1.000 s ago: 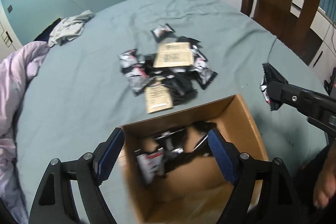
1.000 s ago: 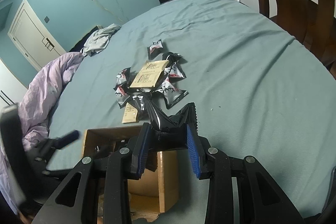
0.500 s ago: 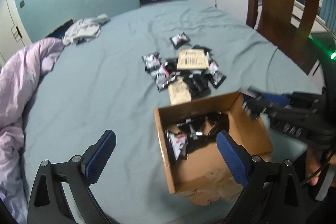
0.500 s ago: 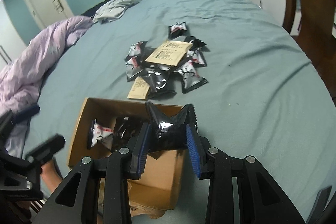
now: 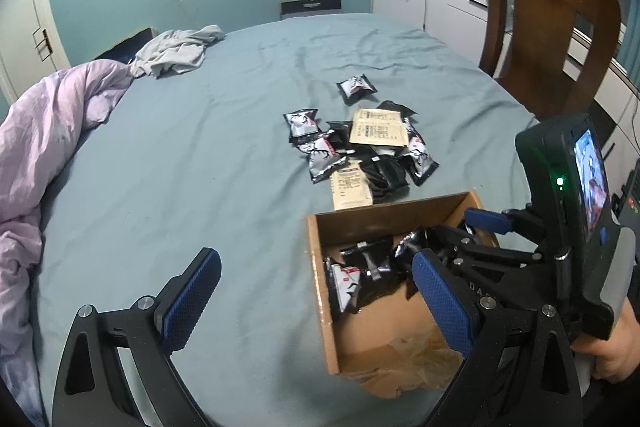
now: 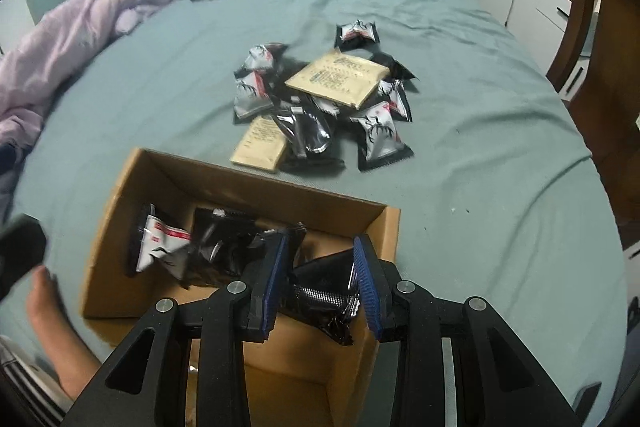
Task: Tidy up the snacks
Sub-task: 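Lower the black packet into the box and open the right tool, then move the open right tool back toward the snack pile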
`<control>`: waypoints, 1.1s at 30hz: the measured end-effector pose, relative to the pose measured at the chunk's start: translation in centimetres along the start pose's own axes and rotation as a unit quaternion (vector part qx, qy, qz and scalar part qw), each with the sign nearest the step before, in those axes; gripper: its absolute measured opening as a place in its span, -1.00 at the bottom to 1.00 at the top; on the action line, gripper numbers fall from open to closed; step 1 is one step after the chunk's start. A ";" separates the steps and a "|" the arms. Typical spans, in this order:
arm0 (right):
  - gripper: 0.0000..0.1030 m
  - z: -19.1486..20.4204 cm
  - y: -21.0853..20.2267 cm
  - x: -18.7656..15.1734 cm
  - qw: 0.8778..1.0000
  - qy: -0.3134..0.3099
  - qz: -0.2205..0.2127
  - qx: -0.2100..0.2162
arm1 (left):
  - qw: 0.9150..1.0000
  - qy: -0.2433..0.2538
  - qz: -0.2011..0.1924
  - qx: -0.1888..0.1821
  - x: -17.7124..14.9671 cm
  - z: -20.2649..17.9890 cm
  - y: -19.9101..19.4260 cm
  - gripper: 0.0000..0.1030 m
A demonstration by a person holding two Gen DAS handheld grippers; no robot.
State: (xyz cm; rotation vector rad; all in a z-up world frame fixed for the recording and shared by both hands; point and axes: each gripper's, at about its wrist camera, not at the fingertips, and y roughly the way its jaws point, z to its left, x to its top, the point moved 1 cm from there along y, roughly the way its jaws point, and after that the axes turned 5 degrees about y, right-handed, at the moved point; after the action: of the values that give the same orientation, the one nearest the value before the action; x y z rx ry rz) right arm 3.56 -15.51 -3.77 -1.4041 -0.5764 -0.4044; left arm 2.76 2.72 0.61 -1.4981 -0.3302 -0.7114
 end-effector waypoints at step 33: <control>0.59 -11.3 -9.6 -1.4 0.988 0.130 -0.031 0.076 | 0.998 0.027 -0.015 0.049 0.0 -2.1 0.1 0.91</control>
State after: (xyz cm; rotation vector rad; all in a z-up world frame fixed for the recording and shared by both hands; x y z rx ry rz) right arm -1.64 -28.03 2.30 -1.1673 -0.4282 -0.5712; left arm 2.37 0.71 0.39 -1.3806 -0.3415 -0.7476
